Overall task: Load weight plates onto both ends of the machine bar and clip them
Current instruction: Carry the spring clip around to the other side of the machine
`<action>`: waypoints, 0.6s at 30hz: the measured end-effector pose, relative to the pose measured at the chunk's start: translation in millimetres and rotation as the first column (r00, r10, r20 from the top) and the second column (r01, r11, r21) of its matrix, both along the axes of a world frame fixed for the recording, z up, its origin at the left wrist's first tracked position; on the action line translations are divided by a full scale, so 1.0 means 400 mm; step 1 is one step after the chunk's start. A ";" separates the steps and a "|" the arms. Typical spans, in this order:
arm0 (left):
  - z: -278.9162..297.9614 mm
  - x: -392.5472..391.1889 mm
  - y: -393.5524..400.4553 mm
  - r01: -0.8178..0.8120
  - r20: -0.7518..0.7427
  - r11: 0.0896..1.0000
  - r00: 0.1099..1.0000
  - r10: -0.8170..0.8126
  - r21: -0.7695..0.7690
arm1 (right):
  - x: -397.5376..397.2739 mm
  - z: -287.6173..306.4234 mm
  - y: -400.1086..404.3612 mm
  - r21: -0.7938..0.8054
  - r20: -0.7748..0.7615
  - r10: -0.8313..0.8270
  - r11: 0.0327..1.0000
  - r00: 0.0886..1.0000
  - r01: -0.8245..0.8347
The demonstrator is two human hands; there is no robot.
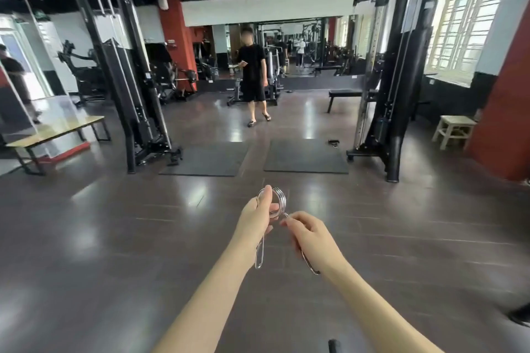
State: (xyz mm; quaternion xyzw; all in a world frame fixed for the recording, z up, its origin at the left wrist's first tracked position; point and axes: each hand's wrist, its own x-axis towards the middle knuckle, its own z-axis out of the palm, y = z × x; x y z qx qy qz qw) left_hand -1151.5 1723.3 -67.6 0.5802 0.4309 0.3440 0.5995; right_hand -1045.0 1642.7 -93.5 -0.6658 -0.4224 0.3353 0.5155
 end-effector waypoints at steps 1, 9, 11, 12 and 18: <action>0.004 0.045 0.065 0.071 -0.002 0.997 0.997 -0.071 0.015 | 0.031 0.007 0.056 0.002 -0.006 -0.039 0.999 0.999 0.039; 0.034 0.473 0.506 0.383 0.032 0.924 0.923 -0.383 0.006 | 0.345 0.065 0.414 0.061 -0.023 -0.376 0.925 0.927 0.376; 0.036 0.593 0.570 0.484 0.027 0.875 0.874 -0.485 0.036 | 0.431 0.082 0.468 0.099 0.008 -0.460 0.884 0.888 0.457; 0.033 0.657 0.594 0.520 0.049 0.853 0.851 -0.522 0.048 | 0.476 0.086 0.491 0.119 0.016 -0.490 0.866 0.871 0.485; -0.002 1.087 0.674 0.709 0.323 0.677 0.699 -0.638 -0.198 | 0.831 0.050 0.567 0.190 0.199 -0.743 0.669 0.639 0.719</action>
